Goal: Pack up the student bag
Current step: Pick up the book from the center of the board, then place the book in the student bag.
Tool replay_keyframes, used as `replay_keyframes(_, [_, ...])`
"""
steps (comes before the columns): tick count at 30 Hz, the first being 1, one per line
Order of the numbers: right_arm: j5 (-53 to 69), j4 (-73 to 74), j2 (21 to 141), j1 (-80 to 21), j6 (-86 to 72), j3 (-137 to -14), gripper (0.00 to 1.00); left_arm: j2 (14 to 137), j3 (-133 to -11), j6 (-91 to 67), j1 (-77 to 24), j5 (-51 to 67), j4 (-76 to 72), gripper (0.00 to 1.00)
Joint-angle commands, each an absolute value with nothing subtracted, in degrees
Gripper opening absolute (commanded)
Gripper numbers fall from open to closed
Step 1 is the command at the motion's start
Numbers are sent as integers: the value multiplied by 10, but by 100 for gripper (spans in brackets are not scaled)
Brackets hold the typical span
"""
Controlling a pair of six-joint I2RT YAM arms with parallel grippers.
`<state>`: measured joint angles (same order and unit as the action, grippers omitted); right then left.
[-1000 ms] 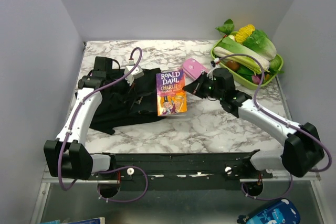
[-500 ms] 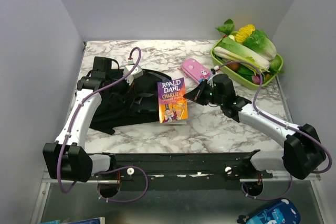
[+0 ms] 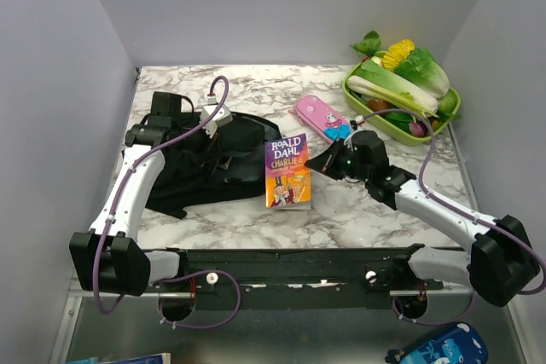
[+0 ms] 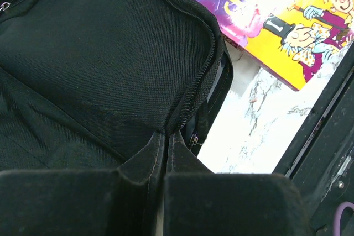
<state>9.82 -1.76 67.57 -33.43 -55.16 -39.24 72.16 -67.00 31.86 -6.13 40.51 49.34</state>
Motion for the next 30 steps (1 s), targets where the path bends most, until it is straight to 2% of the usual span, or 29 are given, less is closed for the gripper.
replay_keyframes(1, [130, -63, 700, -338, -569, -391, 1, 699, -669, 311, -69, 428, 488, 5])
replay_keyframes(17, [214, -179, 902, -366, -611, -554, 1, 707, -656, 380, -72, 452, 549, 6])
replay_keyframes(22, [204, -185, 943, -374, -621, -609, 1, 697, -630, 388, -75, 462, 552, 6])
replay_keyframes(30, [169, -157, 1102, -404, -624, -765, 1, 680, -616, 398, -88, 493, 574, 7])
